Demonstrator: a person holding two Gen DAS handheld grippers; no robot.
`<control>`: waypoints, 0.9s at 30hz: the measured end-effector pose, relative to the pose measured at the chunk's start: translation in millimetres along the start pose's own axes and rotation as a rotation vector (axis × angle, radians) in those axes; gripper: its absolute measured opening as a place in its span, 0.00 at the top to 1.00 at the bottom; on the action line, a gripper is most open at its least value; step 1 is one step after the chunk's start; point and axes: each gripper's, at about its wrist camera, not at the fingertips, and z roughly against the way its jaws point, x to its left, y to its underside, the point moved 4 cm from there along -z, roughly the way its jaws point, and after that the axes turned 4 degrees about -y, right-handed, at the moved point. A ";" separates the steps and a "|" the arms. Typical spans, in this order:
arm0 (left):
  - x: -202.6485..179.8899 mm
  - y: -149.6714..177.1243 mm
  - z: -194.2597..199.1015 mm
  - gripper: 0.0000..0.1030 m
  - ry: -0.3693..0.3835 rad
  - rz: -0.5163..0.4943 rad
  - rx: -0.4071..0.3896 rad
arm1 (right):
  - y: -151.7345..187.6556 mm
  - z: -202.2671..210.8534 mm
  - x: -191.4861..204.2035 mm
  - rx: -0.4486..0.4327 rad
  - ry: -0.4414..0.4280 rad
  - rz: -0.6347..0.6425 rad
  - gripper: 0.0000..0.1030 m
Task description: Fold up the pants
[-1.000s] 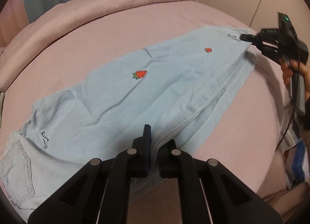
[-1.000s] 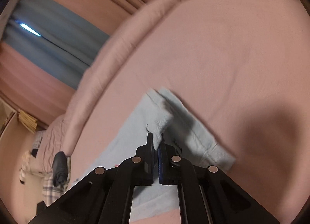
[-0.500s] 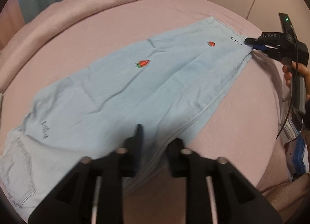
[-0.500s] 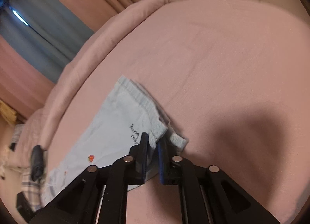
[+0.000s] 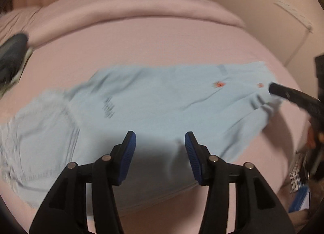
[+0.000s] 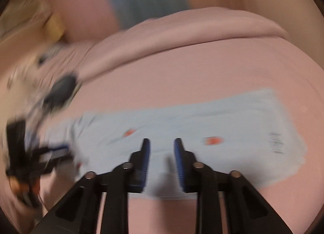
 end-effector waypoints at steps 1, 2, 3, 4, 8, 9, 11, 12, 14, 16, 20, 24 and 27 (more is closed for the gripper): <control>6.3 7.9 -3.6 0.51 -0.010 0.007 0.015 | 7.6 -8.5 14.3 0.035 -0.017 0.050 0.76; 14.0 19.4 -7.6 0.51 -0.035 0.003 0.036 | 15.9 -17.5 23.9 0.078 -0.034 0.084 0.76; 18.8 27.8 -7.6 0.51 -0.041 0.000 0.039 | 27.1 -30.1 33.2 0.143 -0.049 0.122 0.76; 24.6 36.2 -0.9 0.51 -0.015 0.010 0.013 | 44.4 -38.9 37.9 0.208 -0.043 0.161 0.76; 45.3 51.6 21.8 0.51 0.033 0.083 -0.009 | 74.5 -34.5 48.2 0.280 -0.001 0.334 0.76; 51.2 52.8 25.6 0.51 0.027 0.096 -0.010 | 72.1 -32.3 44.8 0.299 -0.014 0.313 0.76; 62.8 52.9 33.4 0.51 0.010 0.126 -0.014 | 62.5 -25.8 36.0 0.331 -0.050 0.249 0.76; 67.7 52.4 37.3 0.51 0.002 0.135 -0.029 | 61.6 -23.4 35.1 0.317 -0.062 0.233 0.76; 80.8 42.7 49.3 0.49 -0.020 0.150 -0.080 | 49.7 -17.9 44.6 0.262 -0.142 0.199 0.72; 97.4 35.3 58.2 0.47 -0.060 0.169 -0.121 | 28.5 -24.3 59.9 0.217 -0.245 0.162 0.64; 144.8 19.8 62.3 0.47 -0.134 0.244 -0.170 | -12.6 -60.5 84.9 0.200 -0.338 0.097 0.62; 181.0 32.5 44.8 0.49 -0.202 0.309 -0.100 | -49.7 -109.2 108.7 0.209 -0.382 0.072 0.62; 189.7 47.5 41.1 0.61 -0.176 0.300 -0.116 | -71.5 -148.7 129.6 0.269 -0.390 0.062 0.62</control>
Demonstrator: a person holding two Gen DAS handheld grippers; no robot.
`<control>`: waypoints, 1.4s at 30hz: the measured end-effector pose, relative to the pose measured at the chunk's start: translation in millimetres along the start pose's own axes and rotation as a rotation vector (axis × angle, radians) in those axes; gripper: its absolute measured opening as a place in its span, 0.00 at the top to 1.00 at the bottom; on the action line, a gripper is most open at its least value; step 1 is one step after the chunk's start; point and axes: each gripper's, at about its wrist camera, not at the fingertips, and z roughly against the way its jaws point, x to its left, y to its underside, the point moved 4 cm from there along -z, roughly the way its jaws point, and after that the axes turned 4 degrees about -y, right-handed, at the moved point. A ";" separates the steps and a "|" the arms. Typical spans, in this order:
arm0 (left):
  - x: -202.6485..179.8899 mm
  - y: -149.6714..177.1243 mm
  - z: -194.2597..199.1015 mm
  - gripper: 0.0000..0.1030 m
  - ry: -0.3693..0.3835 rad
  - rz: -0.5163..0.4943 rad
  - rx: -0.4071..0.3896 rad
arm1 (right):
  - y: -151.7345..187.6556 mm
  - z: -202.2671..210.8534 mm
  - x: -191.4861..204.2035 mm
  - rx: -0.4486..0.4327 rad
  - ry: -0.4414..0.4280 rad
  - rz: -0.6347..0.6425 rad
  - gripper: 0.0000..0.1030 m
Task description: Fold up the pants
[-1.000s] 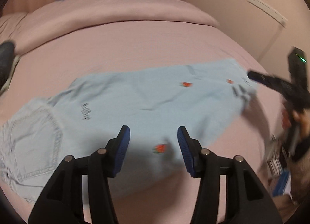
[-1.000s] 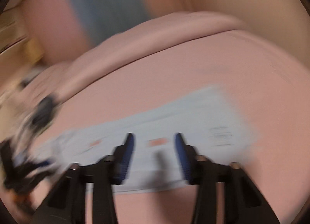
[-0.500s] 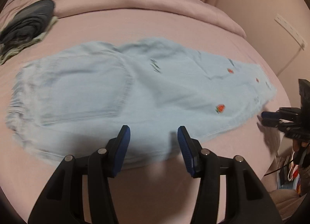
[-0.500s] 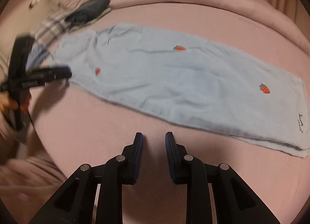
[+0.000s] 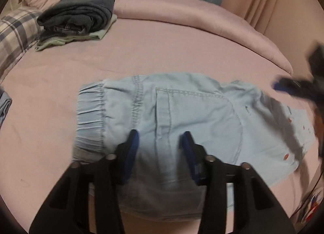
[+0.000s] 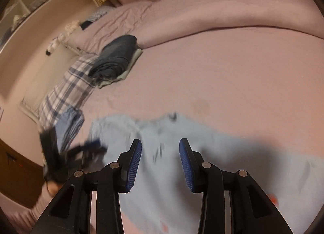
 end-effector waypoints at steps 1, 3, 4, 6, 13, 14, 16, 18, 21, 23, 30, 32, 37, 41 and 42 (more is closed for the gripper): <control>0.7 1.3 1.9 0.61 0.006 -0.012 -0.011 | -10.9 -20.5 0.5 0.036 0.017 0.009 0.62; 3.4 2.0 2.5 0.62 0.021 -0.004 -0.014 | -19.9 -43.2 -2.4 0.105 0.041 0.014 0.62; 2.8 1.5 1.3 0.64 0.027 0.002 -0.015 | -18.0 -46.9 -6.0 0.142 0.041 0.014 0.62; 5.2 1.7 1.8 0.67 0.040 0.009 -0.017 | -19.4 -63.7 -6.2 0.221 0.042 0.016 0.62; 11.0 6.4 2.8 0.69 0.074 0.016 -0.036 | -27.4 -88.2 2.5 0.310 0.071 0.071 0.91; 11.0 7.0 2.4 0.70 0.074 0.013 -0.039 | -27.2 -91.8 -3.9 0.312 0.083 0.053 0.91; 11.0 7.8 3.0 0.70 0.075 0.011 -0.043 | -19.5 -101.1 -14.7 0.331 0.116 0.044 0.93; 11.8 8.9 3.9 0.71 0.083 0.007 -0.049 | -20.7 -100.4 -9.7 0.282 0.134 0.087 0.93; 12.0 9.3 7.9 0.74 0.074 0.003 -0.028 | -27.9 -79.0 -16.8 0.175 0.272 0.059 0.93; 10.5 12.0 15.2 0.75 0.071 0.003 -0.016 | -26.1 -60.4 -4.4 0.122 0.256 0.078 0.93; 6.0 27.4 25.7 0.68 0.063 -0.010 0.104 | 60.4 -41.1 84.4 0.223 0.092 0.341 0.91; 5.7 31.7 30.9 0.68 0.038 -0.022 0.100 | 83.6 -46.4 100.5 0.216 0.075 0.357 0.91; 3.7 44.2 37.3 0.69 -0.032 -0.067 0.070 | 148.2 -56.9 118.0 0.257 0.086 0.411 0.91; -16.2 41.0 50.5 0.67 -0.093 -0.129 0.035 | 160.5 -24.1 123.2 0.249 0.046 0.391 0.91; -23.8 39.5 53.7 0.67 -0.057 -0.131 0.020 | 160.9 -17.7 119.8 0.247 0.018 0.355 0.91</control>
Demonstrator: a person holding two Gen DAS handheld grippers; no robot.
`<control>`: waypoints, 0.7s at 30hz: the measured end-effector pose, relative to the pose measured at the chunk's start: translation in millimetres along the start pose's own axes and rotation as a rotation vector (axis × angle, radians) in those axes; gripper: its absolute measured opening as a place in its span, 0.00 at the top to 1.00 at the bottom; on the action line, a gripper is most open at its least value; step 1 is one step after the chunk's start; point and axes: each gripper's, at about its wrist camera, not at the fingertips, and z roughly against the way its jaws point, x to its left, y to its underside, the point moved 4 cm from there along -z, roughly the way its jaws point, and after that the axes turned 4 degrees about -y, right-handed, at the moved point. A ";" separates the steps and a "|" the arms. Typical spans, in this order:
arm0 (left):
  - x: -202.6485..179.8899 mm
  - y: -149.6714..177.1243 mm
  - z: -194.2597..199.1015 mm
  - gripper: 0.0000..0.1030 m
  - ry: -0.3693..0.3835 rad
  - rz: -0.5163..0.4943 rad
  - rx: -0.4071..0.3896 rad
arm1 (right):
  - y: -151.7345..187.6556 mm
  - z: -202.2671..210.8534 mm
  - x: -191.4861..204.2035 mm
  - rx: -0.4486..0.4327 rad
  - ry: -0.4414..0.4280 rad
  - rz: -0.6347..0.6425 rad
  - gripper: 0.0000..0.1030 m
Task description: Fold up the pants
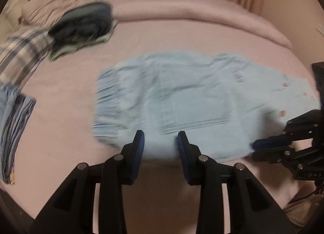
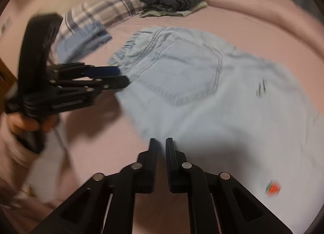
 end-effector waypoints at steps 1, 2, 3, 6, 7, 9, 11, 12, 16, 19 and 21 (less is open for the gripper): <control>-9.5 -1.8 4.3 0.66 0.051 0.001 -0.015 | 1.5 8.4 -2.1 -0.030 -0.015 -0.036 0.91; -23.2 -3.4 6.8 0.63 0.106 -0.013 -0.025 | 1.7 15.3 -4.1 -0.056 -0.006 -0.046 0.91; -33.2 -5.4 5.6 0.61 0.129 -0.033 -0.029 | 1.5 18.4 -2.8 -0.084 0.019 -0.047 0.91; -64.1 -4.1 -7.7 0.55 0.160 -0.089 -0.002 | 0.4 40.0 -23.3 -0.168 0.141 -0.091 0.89; -71.6 -1.8 -15.1 0.55 0.175 -0.094 0.019 | 1.5 43.7 -33.7 -0.180 0.213 -0.127 0.88; -79.2 7.5 -33.8 0.54 0.156 -0.104 0.081 | 7.1 48.3 -49.8 -0.176 0.319 -0.153 0.83; -81.5 13.8 -33.7 0.54 0.132 -0.123 0.058 | 25.7 50.3 -70.5 -0.136 0.363 -0.211 0.81; -80.5 14.9 -32.3 0.54 0.133 -0.122 0.059 | 37.3 50.1 -78.9 -0.110 0.365 -0.241 0.80; -67.3 15.3 -31.0 0.54 0.177 -0.063 0.093 | 79.1 75.4 -92.9 -0.175 0.263 -0.305 0.80; -71.3 10.0 -34.1 0.53 0.162 -0.061 0.118 | 102.7 106.4 -113.0 -0.236 0.232 -0.415 0.80; -76.4 5.3 -31.8 0.51 0.137 -0.064 0.132 | 122.1 129.9 -134.3 -0.300 0.264 -0.528 0.79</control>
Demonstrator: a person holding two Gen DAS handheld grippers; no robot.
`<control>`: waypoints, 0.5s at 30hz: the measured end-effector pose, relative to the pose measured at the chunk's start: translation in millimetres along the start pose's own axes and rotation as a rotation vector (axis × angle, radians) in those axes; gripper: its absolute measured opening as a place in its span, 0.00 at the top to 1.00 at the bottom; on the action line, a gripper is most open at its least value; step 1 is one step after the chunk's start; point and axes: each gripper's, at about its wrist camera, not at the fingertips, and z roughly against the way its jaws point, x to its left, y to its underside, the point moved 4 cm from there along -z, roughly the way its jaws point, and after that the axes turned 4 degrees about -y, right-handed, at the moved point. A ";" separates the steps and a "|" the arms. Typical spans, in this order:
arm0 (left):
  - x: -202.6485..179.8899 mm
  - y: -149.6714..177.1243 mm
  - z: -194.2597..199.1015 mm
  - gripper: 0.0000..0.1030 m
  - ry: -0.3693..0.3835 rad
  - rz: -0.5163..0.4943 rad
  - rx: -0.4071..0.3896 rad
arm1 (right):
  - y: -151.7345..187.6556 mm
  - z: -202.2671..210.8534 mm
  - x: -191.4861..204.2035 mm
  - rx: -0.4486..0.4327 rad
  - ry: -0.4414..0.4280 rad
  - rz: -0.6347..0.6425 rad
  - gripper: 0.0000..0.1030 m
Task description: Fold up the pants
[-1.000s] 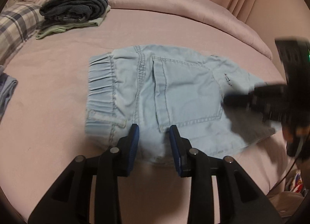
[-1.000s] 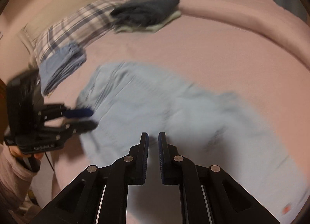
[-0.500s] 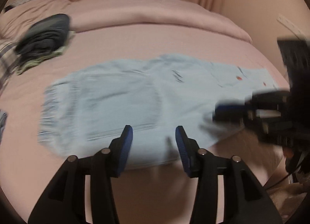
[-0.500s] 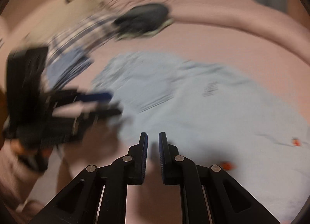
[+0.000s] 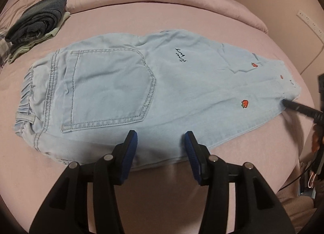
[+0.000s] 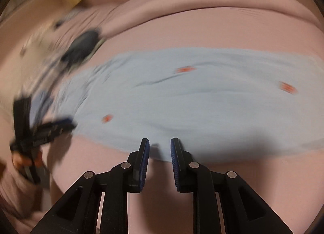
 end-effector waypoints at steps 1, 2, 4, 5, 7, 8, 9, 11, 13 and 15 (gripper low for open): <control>-6.3 -1.4 2.6 0.49 -0.005 0.002 0.004 | -2.6 12.2 -16.7 -0.045 0.042 -0.059 0.78; -13.6 -4.1 4.8 0.49 0.017 0.005 0.006 | -3.8 23.1 -30.7 -0.082 0.076 -0.095 0.71; -29.8 -12.8 6.5 0.49 0.066 -0.008 0.003 | -7.1 41.2 -54.5 -0.154 0.127 -0.147 0.60; -44.2 -18.8 6.3 0.48 0.074 -0.041 -0.005 | -10.5 47.9 -65.2 -0.185 0.148 -0.170 0.60; -71.1 -26.8 3.1 0.48 0.089 -0.097 -0.009 | -17.2 57.9 -79.3 -0.229 0.180 -0.187 0.60; -88.2 -31.0 0.3 0.48 0.107 -0.124 -0.011 | -22.2 57.9 -81.8 -0.247 0.188 -0.181 0.60; -105.4 -34.6 -3.1 0.48 0.129 -0.151 -0.014 | -27.2 56.5 -83.2 -0.266 0.194 -0.172 0.60; -137.7 -38.3 -12.6 0.48 0.165 -0.196 -0.011 | -35.3 52.5 -98.8 -0.281 0.182 -0.175 0.60; -158.4 -35.8 -26.1 0.48 0.196 -0.204 0.026 | -35.6 47.6 -118.8 -0.265 0.209 -0.213 0.60; -165.4 -27.7 -37.8 0.46 0.180 -0.206 0.055 | -25.5 60.9 -152.2 -0.262 0.229 -0.252 0.62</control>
